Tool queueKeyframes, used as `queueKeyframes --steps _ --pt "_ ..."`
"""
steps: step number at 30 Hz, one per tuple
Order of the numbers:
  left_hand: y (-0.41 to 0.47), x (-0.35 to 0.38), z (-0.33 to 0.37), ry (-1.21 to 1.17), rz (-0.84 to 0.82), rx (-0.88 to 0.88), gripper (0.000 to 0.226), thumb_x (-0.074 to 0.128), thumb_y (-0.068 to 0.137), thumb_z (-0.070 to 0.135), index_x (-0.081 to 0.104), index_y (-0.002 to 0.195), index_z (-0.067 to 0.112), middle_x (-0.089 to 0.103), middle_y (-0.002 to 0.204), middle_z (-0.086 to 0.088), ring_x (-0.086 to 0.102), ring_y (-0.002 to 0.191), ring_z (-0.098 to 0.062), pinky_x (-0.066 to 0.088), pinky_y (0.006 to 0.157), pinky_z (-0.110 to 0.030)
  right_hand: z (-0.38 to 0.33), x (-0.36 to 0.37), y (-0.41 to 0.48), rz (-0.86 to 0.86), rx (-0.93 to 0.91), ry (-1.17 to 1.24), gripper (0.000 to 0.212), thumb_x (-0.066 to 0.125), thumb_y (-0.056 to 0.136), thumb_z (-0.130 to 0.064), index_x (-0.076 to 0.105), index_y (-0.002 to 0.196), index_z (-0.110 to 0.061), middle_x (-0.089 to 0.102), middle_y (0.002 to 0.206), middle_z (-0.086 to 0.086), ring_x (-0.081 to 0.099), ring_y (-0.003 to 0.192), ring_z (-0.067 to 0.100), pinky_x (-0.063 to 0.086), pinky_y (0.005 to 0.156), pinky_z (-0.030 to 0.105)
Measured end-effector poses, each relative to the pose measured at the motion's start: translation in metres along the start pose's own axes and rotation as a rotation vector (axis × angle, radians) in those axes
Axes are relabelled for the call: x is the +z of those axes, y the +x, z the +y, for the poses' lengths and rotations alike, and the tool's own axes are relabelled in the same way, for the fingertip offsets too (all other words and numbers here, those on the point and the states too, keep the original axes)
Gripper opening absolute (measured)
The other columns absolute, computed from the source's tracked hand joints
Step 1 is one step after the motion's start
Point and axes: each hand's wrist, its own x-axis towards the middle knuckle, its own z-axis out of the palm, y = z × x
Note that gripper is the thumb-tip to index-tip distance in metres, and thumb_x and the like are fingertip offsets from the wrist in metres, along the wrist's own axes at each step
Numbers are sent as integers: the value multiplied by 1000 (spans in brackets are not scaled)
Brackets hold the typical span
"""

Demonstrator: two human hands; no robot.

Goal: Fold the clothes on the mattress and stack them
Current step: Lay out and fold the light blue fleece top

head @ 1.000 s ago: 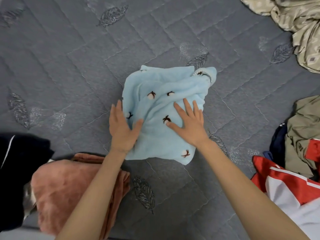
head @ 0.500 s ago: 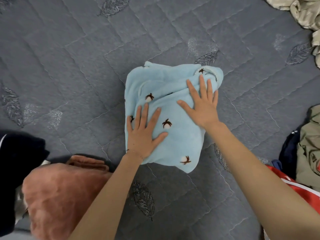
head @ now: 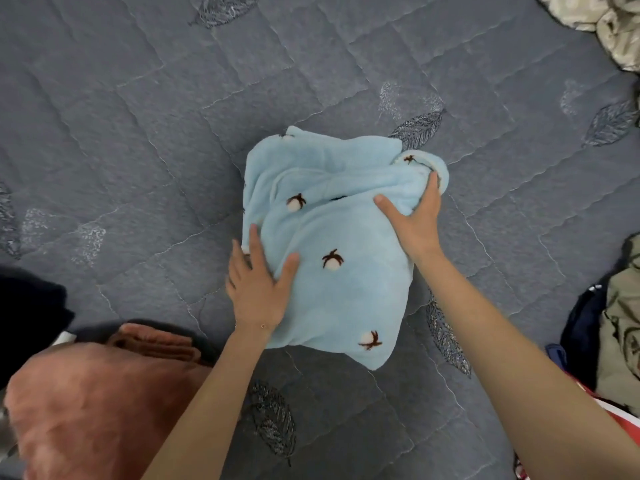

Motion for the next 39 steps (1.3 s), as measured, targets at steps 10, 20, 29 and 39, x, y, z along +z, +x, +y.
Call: queueKeyframes --steps 10,20,29,39 --pt "18 -9 8 -510 -129 -100 94 73 63 67 34 141 32 50 125 20 52 108 4 45 91 -23 2 -16 -29 -70 197 510 89 85 74 -33 27 142 -32 55 124 -17 59 104 -3 54 66 12" --pt "7 -25 60 -126 -392 244 52 76 69 62 45 111 60 56 106 38 54 100 13 45 83 -21 40 -56 -137 323 294 578 75 79 80 -39 39 141 -21 60 127 -14 59 107 -7 49 88 16" --pt "5 4 97 387 -485 583 84 70 76 60 29 146 38 51 136 4 51 121 -25 39 98 -39 98 -54 -204 288 520 537 84 76 79 -47 36 146 -15 55 137 -5 56 121 14 45 107 40" --pt "-64 -15 17 -57 4 28 122 68 66 67 -2 155 21 3 163 -7 5 150 -21 8 121 -44 85 -99 -164 293 114 -177 129 85 59 -60 11 156 -18 14 162 9 11 149 23 12 121 42"
